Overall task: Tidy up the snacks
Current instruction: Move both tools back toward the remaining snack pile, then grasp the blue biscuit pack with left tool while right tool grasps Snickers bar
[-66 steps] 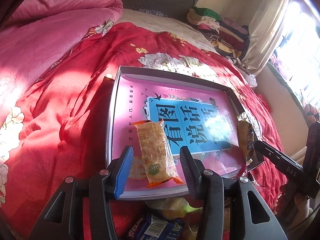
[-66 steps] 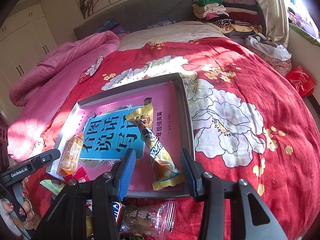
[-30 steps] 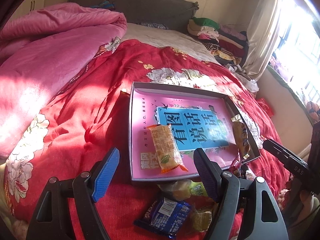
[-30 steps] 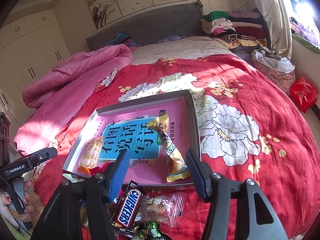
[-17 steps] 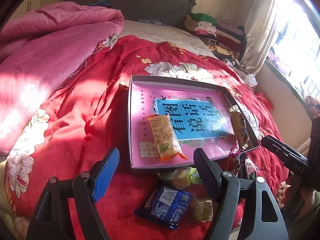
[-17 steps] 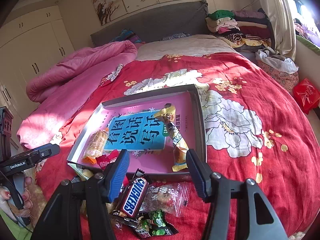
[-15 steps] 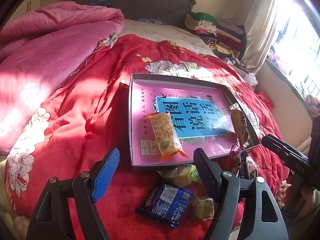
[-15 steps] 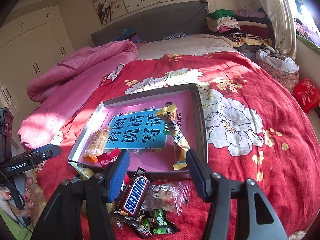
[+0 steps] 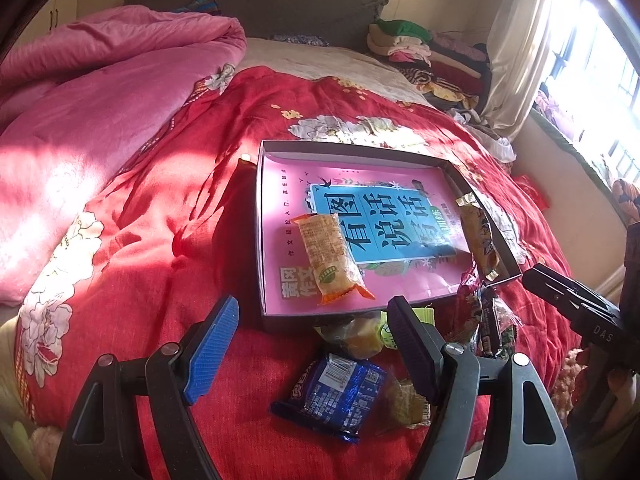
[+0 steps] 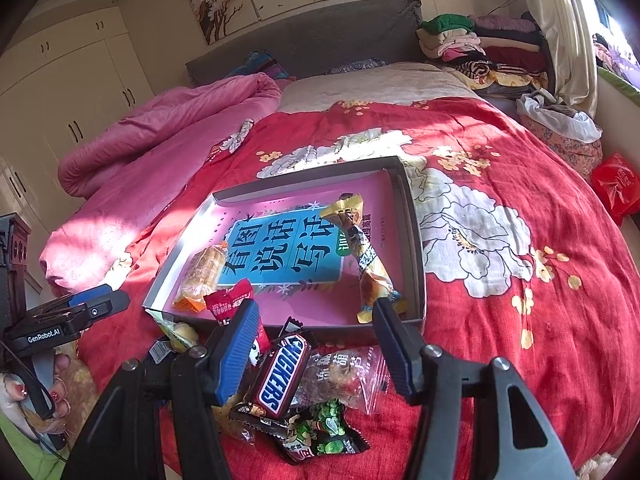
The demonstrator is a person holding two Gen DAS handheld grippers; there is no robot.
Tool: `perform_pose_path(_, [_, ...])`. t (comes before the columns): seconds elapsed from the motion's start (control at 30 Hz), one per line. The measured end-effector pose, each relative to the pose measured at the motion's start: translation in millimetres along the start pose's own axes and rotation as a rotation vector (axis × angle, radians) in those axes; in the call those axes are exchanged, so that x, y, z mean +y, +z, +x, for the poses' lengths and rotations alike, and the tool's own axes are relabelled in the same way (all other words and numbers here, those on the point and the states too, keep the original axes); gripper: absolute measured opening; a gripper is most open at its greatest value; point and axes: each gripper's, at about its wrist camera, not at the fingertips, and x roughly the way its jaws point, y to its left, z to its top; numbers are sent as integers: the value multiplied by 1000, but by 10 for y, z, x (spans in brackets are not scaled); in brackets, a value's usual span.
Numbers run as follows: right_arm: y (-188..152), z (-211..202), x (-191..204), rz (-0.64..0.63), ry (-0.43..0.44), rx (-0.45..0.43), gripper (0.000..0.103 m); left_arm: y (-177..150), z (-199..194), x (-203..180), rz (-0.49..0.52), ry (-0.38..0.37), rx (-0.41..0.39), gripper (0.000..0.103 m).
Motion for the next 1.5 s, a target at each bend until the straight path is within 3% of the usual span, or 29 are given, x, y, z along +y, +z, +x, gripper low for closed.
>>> perform_pose_path(0.67, [-195,47,216,-45,49,60,59,-286,38,-48,42,12,80,78])
perform_pose_path(1.5, [-299,146,155,6,108,127,59,-494,255,-179,114,14,202,78])
